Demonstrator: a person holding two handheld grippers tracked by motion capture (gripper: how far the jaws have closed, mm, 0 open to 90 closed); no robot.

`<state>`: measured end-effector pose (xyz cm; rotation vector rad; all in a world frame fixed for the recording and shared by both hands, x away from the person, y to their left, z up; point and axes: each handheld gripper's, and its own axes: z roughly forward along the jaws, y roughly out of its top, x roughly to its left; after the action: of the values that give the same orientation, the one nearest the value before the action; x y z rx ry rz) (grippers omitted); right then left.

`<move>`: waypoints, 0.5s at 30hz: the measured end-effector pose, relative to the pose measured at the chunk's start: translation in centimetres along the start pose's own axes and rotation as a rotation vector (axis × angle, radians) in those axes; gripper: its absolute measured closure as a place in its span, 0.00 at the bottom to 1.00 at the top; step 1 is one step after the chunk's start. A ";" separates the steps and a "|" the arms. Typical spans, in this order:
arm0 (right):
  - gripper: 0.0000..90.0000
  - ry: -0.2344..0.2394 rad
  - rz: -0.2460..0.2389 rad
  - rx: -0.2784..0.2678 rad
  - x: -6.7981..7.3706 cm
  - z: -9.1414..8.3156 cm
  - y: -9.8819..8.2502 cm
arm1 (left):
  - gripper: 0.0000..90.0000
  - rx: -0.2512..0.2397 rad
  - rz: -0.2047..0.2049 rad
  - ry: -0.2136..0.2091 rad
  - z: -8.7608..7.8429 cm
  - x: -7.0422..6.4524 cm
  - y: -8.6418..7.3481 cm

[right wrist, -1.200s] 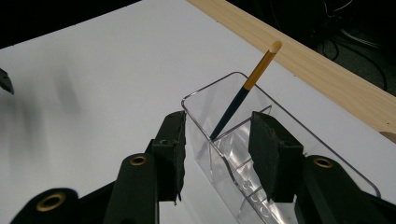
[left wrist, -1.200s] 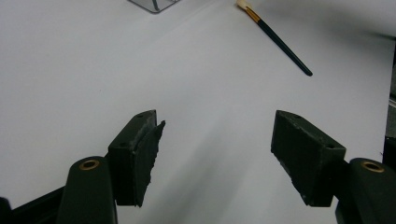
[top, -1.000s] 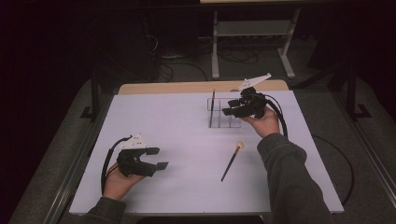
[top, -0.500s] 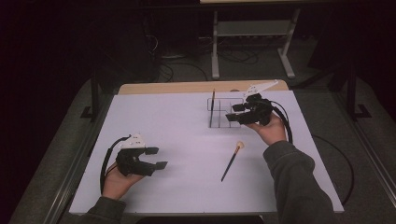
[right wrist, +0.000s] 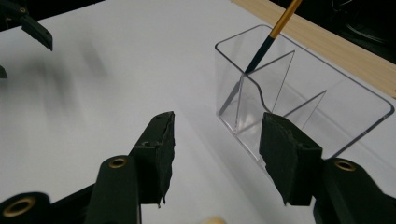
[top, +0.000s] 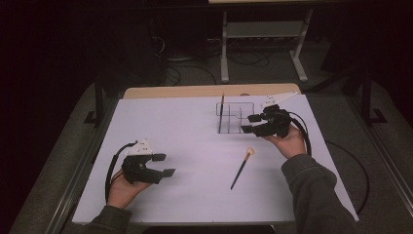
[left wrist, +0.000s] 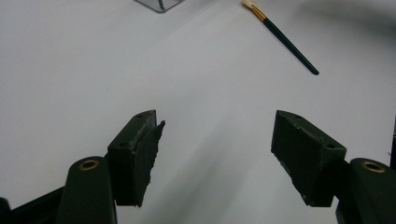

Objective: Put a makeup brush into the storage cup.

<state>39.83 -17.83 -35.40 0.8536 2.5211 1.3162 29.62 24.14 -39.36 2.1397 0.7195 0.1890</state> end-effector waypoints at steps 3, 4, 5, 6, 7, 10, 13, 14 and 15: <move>0.49 -0.002 0.001 -0.001 0.0 -0.2 -0.4 | 0.35 0.009 0.009 -0.001 0.1 0.1 0.1; 0.49 -0.003 0.002 -0.004 -0.1 -0.4 -0.5 | 0.35 0.009 0.009 -0.001 0.1 0.1 0.1; 0.48 -0.006 0.007 -0.003 -0.1 -0.5 -0.7 | 0.35 0.009 0.013 -0.003 0.2 0.1 0.1; 0.48 -0.002 0.011 -0.002 -0.1 -0.6 -0.8 | 0.35 0.006 0.010 -0.004 0.2 0.0 0.1; 0.48 -0.002 0.011 -0.002 -0.1 -0.6 -0.8 | 0.35 0.005 0.011 -0.005 0.3 0.1 0.2; 0.48 -0.009 0.010 -0.003 -0.1 -0.9 -1.4 | 0.35 0.004 0.008 -0.009 0.5 0.0 0.3; 0.48 -0.007 0.019 0.001 0.0 -1.1 -1.8 | 0.35 0.008 0.007 -0.010 0.5 -0.1 0.3; 0.48 -0.009 0.022 -0.001 0.1 -1.2 -2.0 | 0.35 0.008 0.011 -0.008 0.5 -0.1 0.3; 0.48 -0.005 0.023 0.001 0.1 -1.3 -2.1 | 0.35 0.008 0.011 -0.008 0.5 -0.1 0.3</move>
<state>38.37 -19.62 -36.29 0.8868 2.5159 1.3184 29.86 23.62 -39.37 2.1508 0.7054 0.1835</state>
